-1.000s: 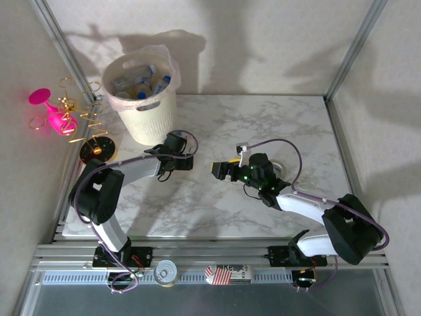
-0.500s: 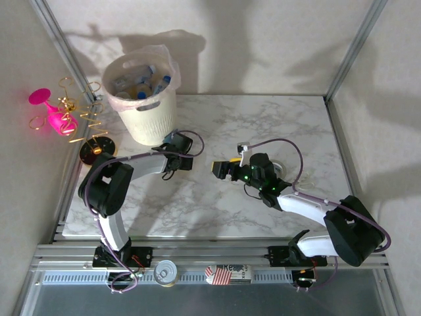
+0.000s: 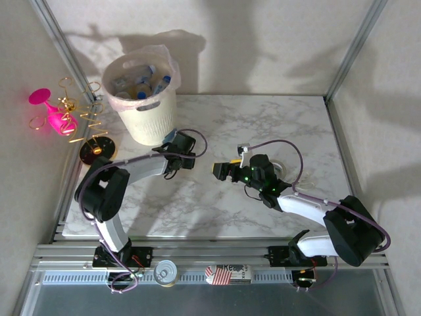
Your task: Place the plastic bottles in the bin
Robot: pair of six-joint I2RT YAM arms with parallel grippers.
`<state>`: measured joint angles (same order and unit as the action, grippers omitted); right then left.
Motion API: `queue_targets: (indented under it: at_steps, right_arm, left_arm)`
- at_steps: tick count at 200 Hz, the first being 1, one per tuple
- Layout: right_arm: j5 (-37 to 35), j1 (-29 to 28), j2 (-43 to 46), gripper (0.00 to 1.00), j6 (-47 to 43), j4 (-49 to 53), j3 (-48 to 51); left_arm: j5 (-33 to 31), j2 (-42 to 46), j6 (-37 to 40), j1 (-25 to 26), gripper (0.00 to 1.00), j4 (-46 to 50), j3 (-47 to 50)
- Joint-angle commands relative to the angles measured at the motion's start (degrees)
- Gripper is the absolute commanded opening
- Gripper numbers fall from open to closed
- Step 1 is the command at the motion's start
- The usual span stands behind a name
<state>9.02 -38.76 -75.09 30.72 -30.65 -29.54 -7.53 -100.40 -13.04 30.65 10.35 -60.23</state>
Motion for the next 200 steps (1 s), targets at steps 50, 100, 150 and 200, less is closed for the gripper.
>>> queue_targets:
  at_steps: [50, 100, 150, 200]
  right_arm:
    - [1.6, 0.3, 1.9, 0.99, 0.0, -5.1, 1.8]
    - [4.3, 0.3, 2.5, 0.99, -0.4, -10.3, 2.4]
    - [5.0, 0.3, 7.0, 0.99, -1.3, -14.0, 4.0]
    - [2.1, 0.3, 13.3, 0.99, -1.9, -14.3, 6.1]
  left_arm:
    - [3.4, 14.2, -2.8, 0.5, 0.5, -1.0, -4.0]
    - [2.8, 20.1, -1.4, -0.2, 0.51, 1.9, -13.0]
    - [2.2, 19.7, 3.4, -5.9, 0.52, 4.6, -25.3]
    - [4.9, 14.1, 4.2, -16.0, 0.52, 4.4, -35.5]
